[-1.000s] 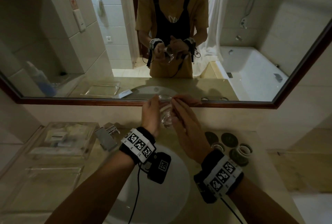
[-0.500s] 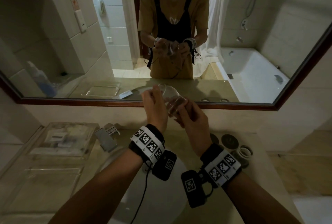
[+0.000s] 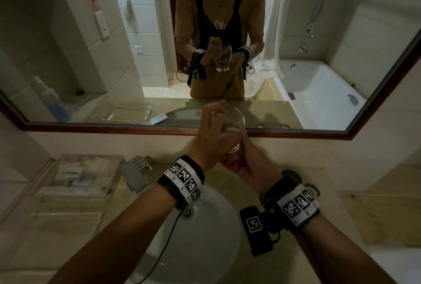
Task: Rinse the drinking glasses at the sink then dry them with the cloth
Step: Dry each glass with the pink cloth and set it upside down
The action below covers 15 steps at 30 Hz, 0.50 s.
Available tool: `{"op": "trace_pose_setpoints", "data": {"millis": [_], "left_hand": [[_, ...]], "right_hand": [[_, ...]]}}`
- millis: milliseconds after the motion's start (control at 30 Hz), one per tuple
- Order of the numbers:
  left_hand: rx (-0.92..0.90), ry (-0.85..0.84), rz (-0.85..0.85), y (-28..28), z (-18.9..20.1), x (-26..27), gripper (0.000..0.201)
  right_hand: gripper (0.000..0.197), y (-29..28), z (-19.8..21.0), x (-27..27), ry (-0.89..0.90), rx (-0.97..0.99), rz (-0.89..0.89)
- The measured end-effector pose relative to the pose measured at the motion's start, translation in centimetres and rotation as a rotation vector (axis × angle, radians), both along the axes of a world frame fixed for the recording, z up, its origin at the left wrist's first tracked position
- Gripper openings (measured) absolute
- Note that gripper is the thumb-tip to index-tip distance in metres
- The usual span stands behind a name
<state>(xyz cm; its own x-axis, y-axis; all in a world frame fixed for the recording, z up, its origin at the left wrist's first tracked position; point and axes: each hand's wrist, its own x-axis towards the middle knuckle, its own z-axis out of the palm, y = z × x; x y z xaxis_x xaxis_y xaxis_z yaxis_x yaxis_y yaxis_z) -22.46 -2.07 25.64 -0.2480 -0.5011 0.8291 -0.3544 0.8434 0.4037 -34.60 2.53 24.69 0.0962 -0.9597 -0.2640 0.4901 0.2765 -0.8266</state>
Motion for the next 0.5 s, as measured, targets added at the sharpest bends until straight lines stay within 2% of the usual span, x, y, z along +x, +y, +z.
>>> {"op": "trace_pose_setpoints", "data": {"millis": [67,133,200,267,300,367,433,500], "left_hand": [[0.057,0.031,-0.002,-0.1,0.0,-0.1,0.041],[0.154,0.084,-0.023,-0.1,0.0,0.0,0.059],[0.32,0.142,-0.119,0.5,0.3,0.2,0.084],[0.514,0.2,-0.214,1.0,0.2,0.5,0.099],[0.595,0.223,-0.241,1.2,0.0,0.6,0.099],[0.687,0.231,-0.249,1.1,-0.5,0.8,0.085],[0.713,0.191,-0.231,0.9,-1.0,1.0,0.072],[0.727,0.168,-0.23,0.7,-1.5,1.1,0.071]], "right_hand": [[0.043,0.0,-0.2,0.0,0.001,0.004,-0.017],[0.043,-0.1,-0.4,-0.2,0.004,0.01,-0.01],[0.047,-0.2,-0.6,-0.3,0.008,0.025,-0.007],[0.046,-0.3,-0.9,-0.5,-0.009,0.055,-0.001],[0.043,-0.3,-1.0,-0.6,-0.022,0.062,0.003],[0.042,-0.2,-1.3,-0.6,-0.009,0.062,0.0],[0.044,-0.2,-1.7,-0.7,0.05,0.05,0.007],[0.047,-0.2,-2.3,-1.0,0.121,0.038,0.011]]}}
